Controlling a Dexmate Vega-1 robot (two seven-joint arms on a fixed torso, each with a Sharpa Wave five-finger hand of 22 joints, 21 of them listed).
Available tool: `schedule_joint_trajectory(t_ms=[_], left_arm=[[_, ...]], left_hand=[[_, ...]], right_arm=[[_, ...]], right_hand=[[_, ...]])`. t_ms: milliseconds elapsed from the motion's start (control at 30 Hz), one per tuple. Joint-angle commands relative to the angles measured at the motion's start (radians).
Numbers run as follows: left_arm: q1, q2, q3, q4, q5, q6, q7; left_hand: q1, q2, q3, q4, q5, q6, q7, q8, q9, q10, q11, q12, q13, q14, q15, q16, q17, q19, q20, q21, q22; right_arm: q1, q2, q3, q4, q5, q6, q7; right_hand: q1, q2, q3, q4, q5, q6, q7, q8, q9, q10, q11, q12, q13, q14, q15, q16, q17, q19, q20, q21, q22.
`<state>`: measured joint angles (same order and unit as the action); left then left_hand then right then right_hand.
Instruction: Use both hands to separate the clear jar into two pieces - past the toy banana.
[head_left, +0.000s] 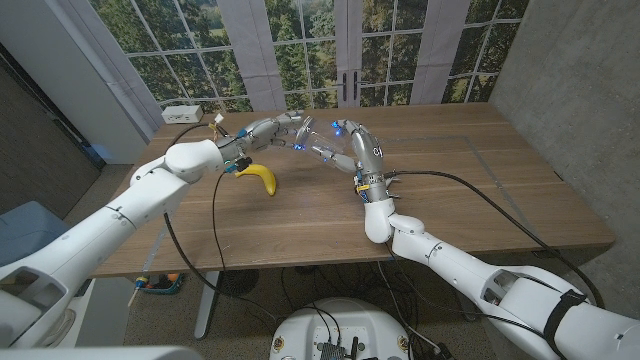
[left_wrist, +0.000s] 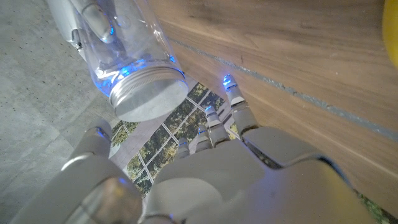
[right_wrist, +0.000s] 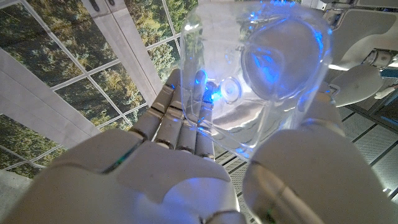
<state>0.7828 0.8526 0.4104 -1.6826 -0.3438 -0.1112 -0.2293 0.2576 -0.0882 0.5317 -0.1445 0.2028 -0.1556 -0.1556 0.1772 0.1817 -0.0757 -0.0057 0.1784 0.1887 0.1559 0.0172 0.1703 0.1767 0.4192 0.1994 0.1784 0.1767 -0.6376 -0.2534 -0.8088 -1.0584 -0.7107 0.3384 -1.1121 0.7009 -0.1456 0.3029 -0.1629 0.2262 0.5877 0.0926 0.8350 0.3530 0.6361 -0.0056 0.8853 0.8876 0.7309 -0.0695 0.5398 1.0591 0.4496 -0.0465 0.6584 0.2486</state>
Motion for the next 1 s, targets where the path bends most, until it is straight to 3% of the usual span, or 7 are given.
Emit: schedule_joint_trajectory(t_ms=[33, 167, 233, 367, 567, 700, 1000], left_arm=[[0.042, 0.013, -0.026, -0.025, 0.255, -0.108, 0.318], [0.001, 0.010, -0.014, 0.039, 0.198, -0.176, 0.209], [-0.018, 0.016, -0.006, 0.052, 0.170, -0.180, 0.149], [-0.074, 0.022, 0.022, 0.094, 0.096, -0.182, -0.009], [-0.148, 0.008, 0.053, 0.174, -0.031, -0.174, -0.219], [-0.199, -0.011, 0.073, 0.241, -0.106, -0.169, -0.357], [-0.287, -0.077, 0.097, 0.390, -0.233, -0.168, -0.588]], left_hand=[[0.098, 0.032, 0.040, -0.039, -0.016, -0.017, -0.042, 0.023, 0.007, -0.021, -0.032, 0.016, 0.004, -0.020, -0.012, 0.009, 0.002, -0.002, -0.027, 0.013, 0.000], [0.192, 0.002, 0.051, -0.047, -0.019, 0.040, -0.059, 0.054, 0.013, 0.044, -0.071, 0.043, 0.007, 0.016, -0.035, 0.023, 0.002, 0.020, -0.053, 0.021, 0.000], [0.222, -0.070, 0.020, -0.042, -0.001, 0.076, -0.060, 0.067, 0.015, 0.063, -0.067, 0.047, 0.008, 0.033, -0.036, 0.024, 0.004, 0.039, -0.059, 0.024, 0.000], [0.239, -0.116, -0.031, -0.038, 0.034, 0.114, -0.060, 0.074, 0.014, 0.095, -0.069, 0.056, 0.009, 0.054, -0.043, 0.027, 0.006, 0.062, -0.065, 0.028, 0.000], [0.281, -0.115, -0.094, -0.040, 0.090, 0.166, -0.061, 0.081, 0.011, 0.117, -0.056, 0.058, 0.009, 0.064, -0.028, 0.023, 0.006, 0.091, -0.072, 0.029, -0.001], [0.370, -0.105, -0.136, -0.043, 0.145, 0.213, -0.062, 0.081, 0.008, 0.140, -0.059, 0.059, 0.007, 0.069, -0.017, 0.019, 0.003, 0.110, -0.087, 0.025, -0.003], [0.603, -0.062, -0.166, -0.032, 0.214, 0.335, -0.062, 0.086, 0.009, 0.225, -0.067, 0.072, 0.007, 0.114, -0.026, 0.025, 0.002, 0.145, -0.129, 0.028, 0.001]], right_arm=[[0.013, 0.002, -0.006, 0.026, 0.009, 0.022, -0.005], [0.013, -0.002, -0.009, 0.023, 0.014, 0.020, -0.005], [0.013, -0.003, -0.011, 0.021, 0.016, 0.015, -0.005], [0.017, -0.007, -0.019, 0.020, 0.024, 0.011, -0.005], [0.018, -0.009, -0.019, 0.017, 0.032, 0.019, -0.005], [0.018, -0.017, -0.025, 0.007, 0.044, 0.023, -0.005], [0.020, -0.020, -0.026, 0.005, 0.046, 0.035, -0.005]], right_hand=[[0.253, 0.314, 0.076, 0.067, 0.005, 0.161, -0.143, 0.082, 0.189, 0.206, -0.202, 0.002, 0.003, 0.005, -0.151, -0.002, 0.008, -0.002, -0.043, 0.009, 0.005], [0.252, 0.313, 0.077, 0.067, 0.005, 0.166, -0.143, 0.084, 0.188, 0.209, -0.201, 0.000, 0.000, 0.007, -0.151, -0.005, 0.013, -0.003, -0.044, 0.015, 0.004], [0.251, 0.314, 0.078, 0.067, 0.006, 0.167, -0.144, 0.084, 0.187, 0.209, -0.201, -0.001, 0.000, 0.007, -0.151, -0.007, 0.014, -0.003, -0.044, 0.017, 0.004], [0.249, 0.312, 0.080, 0.066, 0.005, 0.168, -0.145, 0.083, 0.184, 0.212, -0.200, -0.001, -0.001, 0.009, -0.151, -0.010, 0.019, -0.005, -0.044, 0.023, 0.004], [0.248, 0.311, 0.082, 0.065, 0.005, 0.169, -0.143, 0.082, 0.183, 0.212, -0.201, 0.000, 0.003, 0.010, -0.151, -0.014, 0.023, -0.006, -0.044, 0.029, 0.003], [0.248, 0.311, 0.084, 0.064, 0.005, 0.169, -0.142, 0.081, 0.182, 0.213, -0.201, -0.002, 0.001, 0.010, -0.152, -0.017, 0.026, -0.008, -0.044, 0.033, 0.002], [0.243, 0.311, 0.085, 0.065, 0.004, 0.168, -0.142, 0.079, 0.179, 0.215, -0.197, -0.003, 0.001, 0.013, -0.151, -0.023, 0.032, -0.013, -0.044, 0.041, 0.001]])
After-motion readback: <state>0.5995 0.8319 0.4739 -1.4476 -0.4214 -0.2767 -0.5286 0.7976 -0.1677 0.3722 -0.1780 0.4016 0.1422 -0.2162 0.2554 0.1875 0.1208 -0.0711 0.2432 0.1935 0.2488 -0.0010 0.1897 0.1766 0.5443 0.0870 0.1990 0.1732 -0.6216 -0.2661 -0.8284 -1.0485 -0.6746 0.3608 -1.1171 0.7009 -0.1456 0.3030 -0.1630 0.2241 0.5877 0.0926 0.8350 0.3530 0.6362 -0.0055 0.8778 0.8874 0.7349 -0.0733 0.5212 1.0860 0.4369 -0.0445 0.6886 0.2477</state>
